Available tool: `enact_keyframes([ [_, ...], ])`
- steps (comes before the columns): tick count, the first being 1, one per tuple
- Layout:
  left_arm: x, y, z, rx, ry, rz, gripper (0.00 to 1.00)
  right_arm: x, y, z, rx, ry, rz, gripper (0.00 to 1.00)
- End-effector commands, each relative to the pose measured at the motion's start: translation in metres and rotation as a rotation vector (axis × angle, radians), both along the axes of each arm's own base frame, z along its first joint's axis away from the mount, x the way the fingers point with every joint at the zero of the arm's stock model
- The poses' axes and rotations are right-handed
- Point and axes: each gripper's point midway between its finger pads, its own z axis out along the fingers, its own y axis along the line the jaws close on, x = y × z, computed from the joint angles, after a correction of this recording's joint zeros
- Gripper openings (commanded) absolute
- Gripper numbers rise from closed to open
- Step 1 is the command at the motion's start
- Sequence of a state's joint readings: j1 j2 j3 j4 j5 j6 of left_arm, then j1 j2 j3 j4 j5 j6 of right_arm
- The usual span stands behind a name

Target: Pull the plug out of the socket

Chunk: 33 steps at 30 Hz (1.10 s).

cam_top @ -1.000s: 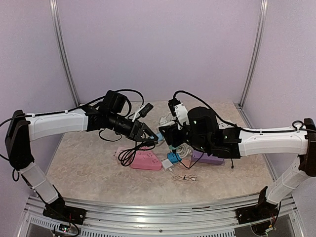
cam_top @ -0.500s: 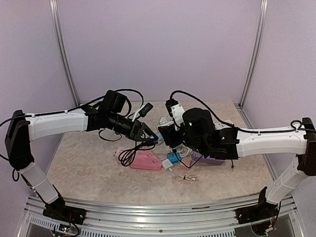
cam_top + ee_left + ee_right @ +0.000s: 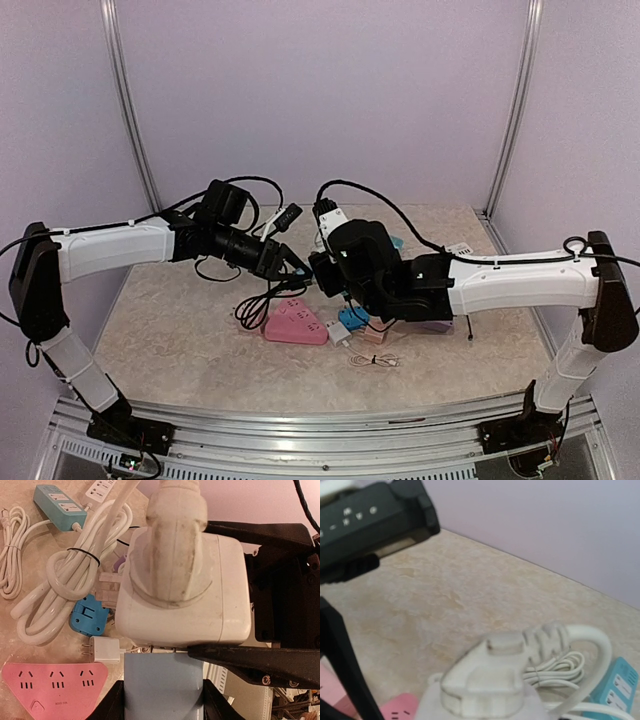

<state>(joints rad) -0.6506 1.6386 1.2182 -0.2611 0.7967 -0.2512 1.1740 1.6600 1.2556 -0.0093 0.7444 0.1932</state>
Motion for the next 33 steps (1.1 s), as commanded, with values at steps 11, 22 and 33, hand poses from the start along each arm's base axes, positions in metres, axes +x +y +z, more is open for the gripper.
enact_keyframes([
  [11, -0.004, -0.003, 0.013, -0.016, 0.017, -0.012, 0.08, 0.008, -0.015, 0.049, 0.147, -0.065, -0.042, 0.0],
  [22, -0.017, -0.006, 0.025, -0.043, -0.028, -0.068, 0.08, 0.01, -0.021, 0.054, 0.344, 0.02, 0.121, 0.0],
  [33, -0.012, -0.006, 0.018, -0.021, -0.008, -0.039, 0.08, 0.015, -0.022, 0.045, 0.304, 0.021, 0.082, 0.0],
])
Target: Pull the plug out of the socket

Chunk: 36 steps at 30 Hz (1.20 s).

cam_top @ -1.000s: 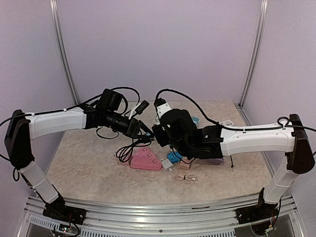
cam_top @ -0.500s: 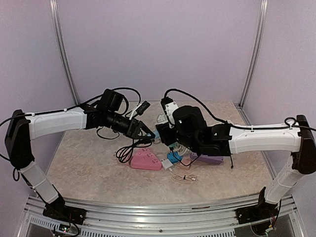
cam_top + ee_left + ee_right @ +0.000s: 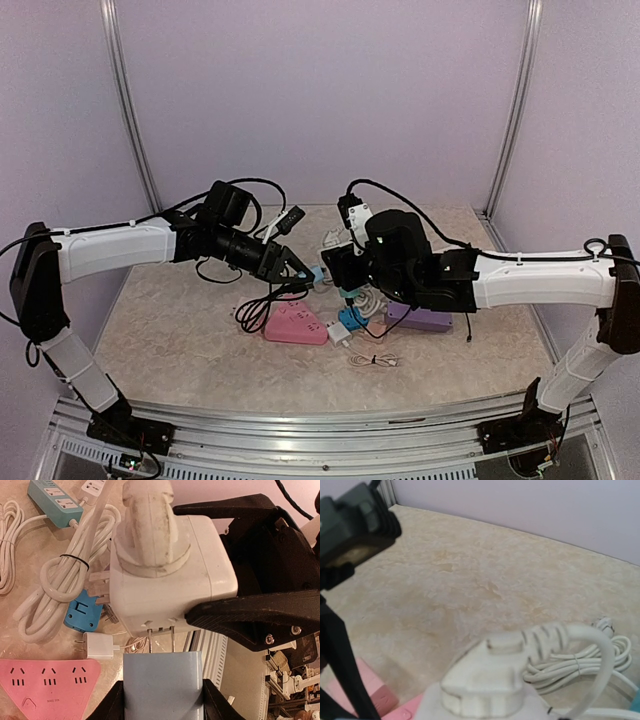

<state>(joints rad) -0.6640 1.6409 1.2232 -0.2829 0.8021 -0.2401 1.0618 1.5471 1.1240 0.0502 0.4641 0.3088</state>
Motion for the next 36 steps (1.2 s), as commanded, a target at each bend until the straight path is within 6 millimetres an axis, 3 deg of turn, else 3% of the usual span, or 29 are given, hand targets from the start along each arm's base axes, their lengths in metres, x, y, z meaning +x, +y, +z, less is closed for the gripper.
enact_keyframes([
  [1, -0.005, -0.003, 0.019, -0.029, -0.014, -0.016, 0.08, 0.008, -0.004, 0.05, 0.12, -0.097, -0.047, 0.0],
  [22, 0.004, 0.002, 0.018, -0.028, 0.004, 0.019, 0.07, 0.0, 0.016, 0.044, -0.092, -0.193, -0.146, 0.0],
  [29, 0.012, 0.008, 0.016, 0.005, -0.022, 0.058, 0.07, 0.0, -0.004, 0.058, -0.031, -0.194, -0.208, 0.0],
  [36, 0.046, 0.037, 0.019, 0.072, -0.123, 0.202, 0.08, 0.005, -0.025, 0.057, 0.021, -0.161, -0.237, 0.0],
])
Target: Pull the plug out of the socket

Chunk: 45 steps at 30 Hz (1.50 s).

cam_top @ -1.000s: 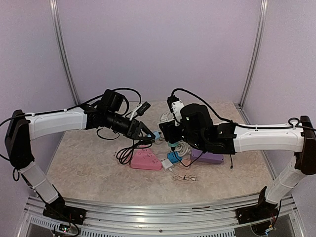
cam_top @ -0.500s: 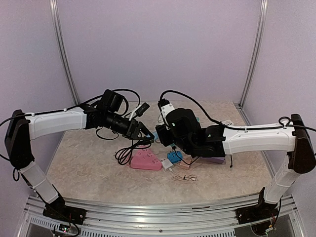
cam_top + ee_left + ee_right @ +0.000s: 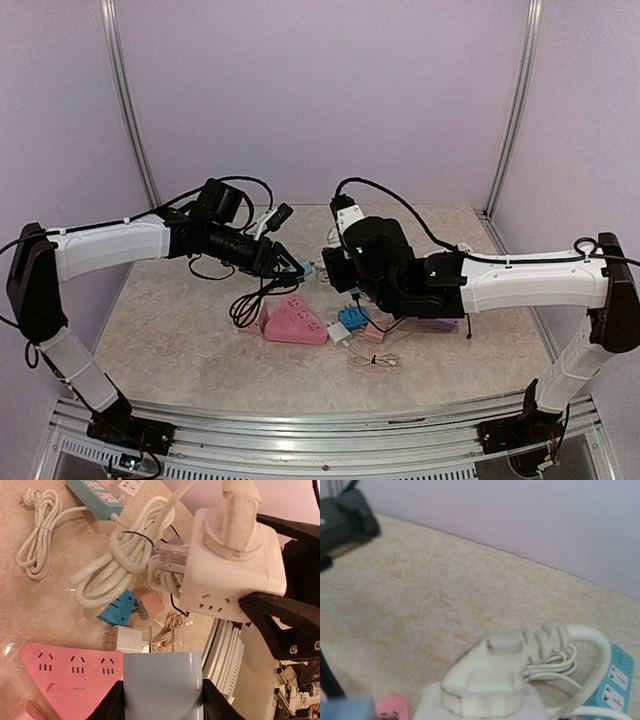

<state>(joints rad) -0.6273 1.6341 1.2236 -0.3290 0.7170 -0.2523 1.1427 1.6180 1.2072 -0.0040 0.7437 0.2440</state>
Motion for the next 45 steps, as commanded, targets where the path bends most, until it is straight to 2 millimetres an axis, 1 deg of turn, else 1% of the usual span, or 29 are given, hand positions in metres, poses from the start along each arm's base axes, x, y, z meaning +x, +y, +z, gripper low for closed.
enact_keyframes([
  [1, 0.031, 0.025, 0.031, 0.021, -0.148, 0.112, 0.08, 0.005, -0.025, 0.052, 0.168, -0.071, -0.066, 0.0],
  [3, 0.043, 0.036, 0.031, 0.044, -0.172, 0.156, 0.08, 0.005, -0.028, 0.052, 0.182, -0.068, -0.064, 0.0],
  [5, 0.053, 0.045, 0.026, 0.092, -0.196, 0.203, 0.08, 0.003, -0.031, 0.054, 0.19, -0.07, -0.062, 0.0],
  [8, 0.061, 0.051, 0.016, 0.171, -0.221, 0.243, 0.08, 0.002, -0.035, 0.054, 0.195, -0.07, -0.066, 0.0],
  [11, 0.065, 0.048, 0.008, 0.196, -0.225, 0.244, 0.08, 0.001, -0.036, 0.054, 0.198, -0.071, -0.064, 0.0],
  [14, 0.073, 0.043, 0.004, 0.217, -0.214, 0.236, 0.09, 0.001, -0.034, 0.054, 0.2, -0.069, -0.055, 0.0],
  [17, 0.084, 0.039, -0.01, 0.26, -0.191, 0.243, 0.09, 0.0, -0.031, 0.054, 0.208, -0.063, -0.039, 0.0],
  [19, 0.09, 0.038, -0.018, 0.29, -0.189, 0.254, 0.11, -0.001, -0.029, 0.053, 0.212, -0.06, -0.032, 0.0],
  [21, 0.096, 0.036, -0.033, 0.328, -0.168, 0.261, 0.12, -0.001, -0.028, 0.053, 0.216, -0.057, -0.028, 0.0],
  [22, 0.099, 0.034, -0.035, 0.335, -0.162, 0.264, 0.12, -0.001, -0.028, 0.053, 0.216, -0.056, -0.026, 0.0],
  [24, 0.103, 0.033, -0.048, 0.358, -0.136, 0.263, 0.12, -0.001, -0.026, 0.053, 0.221, -0.054, -0.019, 0.0],
  [26, 0.105, 0.032, -0.064, 0.382, -0.11, 0.264, 0.12, -0.002, -0.026, 0.052, 0.22, -0.053, -0.014, 0.0],
  [33, 0.105, 0.036, -0.098, 0.443, -0.052, 0.268, 0.15, -0.002, -0.023, 0.049, 0.225, -0.047, -0.005, 0.0],
  [40, 0.102, 0.038, -0.118, 0.482, 0.005, 0.262, 0.25, -0.002, -0.023, 0.049, 0.223, -0.046, -0.007, 0.0],
  [45, 0.102, 0.039, -0.127, 0.502, 0.031, 0.259, 0.32, -0.002, -0.022, 0.048, 0.224, -0.045, -0.006, 0.0],
])
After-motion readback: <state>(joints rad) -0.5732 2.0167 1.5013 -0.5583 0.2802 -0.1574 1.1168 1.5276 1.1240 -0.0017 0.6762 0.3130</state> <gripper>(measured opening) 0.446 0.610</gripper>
